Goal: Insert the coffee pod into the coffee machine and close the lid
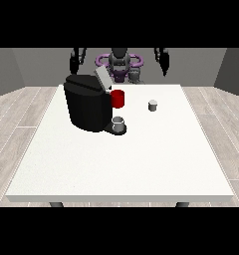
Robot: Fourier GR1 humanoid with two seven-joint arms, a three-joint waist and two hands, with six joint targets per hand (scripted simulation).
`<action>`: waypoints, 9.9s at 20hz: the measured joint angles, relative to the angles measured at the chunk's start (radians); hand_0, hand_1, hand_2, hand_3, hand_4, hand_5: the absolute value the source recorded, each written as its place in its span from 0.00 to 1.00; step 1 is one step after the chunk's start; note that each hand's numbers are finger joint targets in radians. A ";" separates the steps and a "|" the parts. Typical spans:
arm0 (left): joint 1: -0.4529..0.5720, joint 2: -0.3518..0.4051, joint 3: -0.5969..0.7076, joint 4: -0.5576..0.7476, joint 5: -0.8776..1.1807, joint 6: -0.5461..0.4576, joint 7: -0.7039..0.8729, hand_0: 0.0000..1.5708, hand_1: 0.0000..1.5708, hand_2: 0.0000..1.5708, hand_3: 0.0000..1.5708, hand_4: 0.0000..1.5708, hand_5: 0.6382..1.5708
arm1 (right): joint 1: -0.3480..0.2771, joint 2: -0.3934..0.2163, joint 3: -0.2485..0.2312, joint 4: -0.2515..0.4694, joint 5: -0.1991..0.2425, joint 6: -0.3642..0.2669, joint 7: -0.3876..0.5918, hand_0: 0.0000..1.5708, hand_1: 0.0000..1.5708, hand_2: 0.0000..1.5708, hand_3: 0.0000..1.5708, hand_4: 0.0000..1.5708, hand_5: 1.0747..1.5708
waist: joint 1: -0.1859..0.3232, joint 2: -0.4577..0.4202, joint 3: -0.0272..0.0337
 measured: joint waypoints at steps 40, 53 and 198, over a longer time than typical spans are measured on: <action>-0.427 0.304 -0.023 0.558 -0.501 -0.189 -0.069 0.48 0.48 0.56 0.40 0.00 1.00 | -0.254 0.062 0.022 0.148 0.153 -0.175 0.024 0.00 0.00 0.00 0.00 0.00 1.00 | -0.114 0.226 -0.0141; -0.520 0.290 -0.092 0.724 -0.737 -0.037 -0.138 0.56 0.56 0.65 0.56 0.22 1.00 | -0.313 0.059 0.021 0.210 0.143 -0.148 0.011 0.00 0.00 0.00 0.00 0.00 1.00 | -0.139 0.249 -0.0139; -1.290 0.439 0.118 0.931 -0.929 -0.254 -0.253 0.00 0.00 0.23 0.16 0.00 1.00 | -0.522 -0.007 -0.043 0.256 0.185 -0.225 0.036 0.00 0.00 0.00 0.00 0.00 1.00 | -0.317 0.423 -0.0103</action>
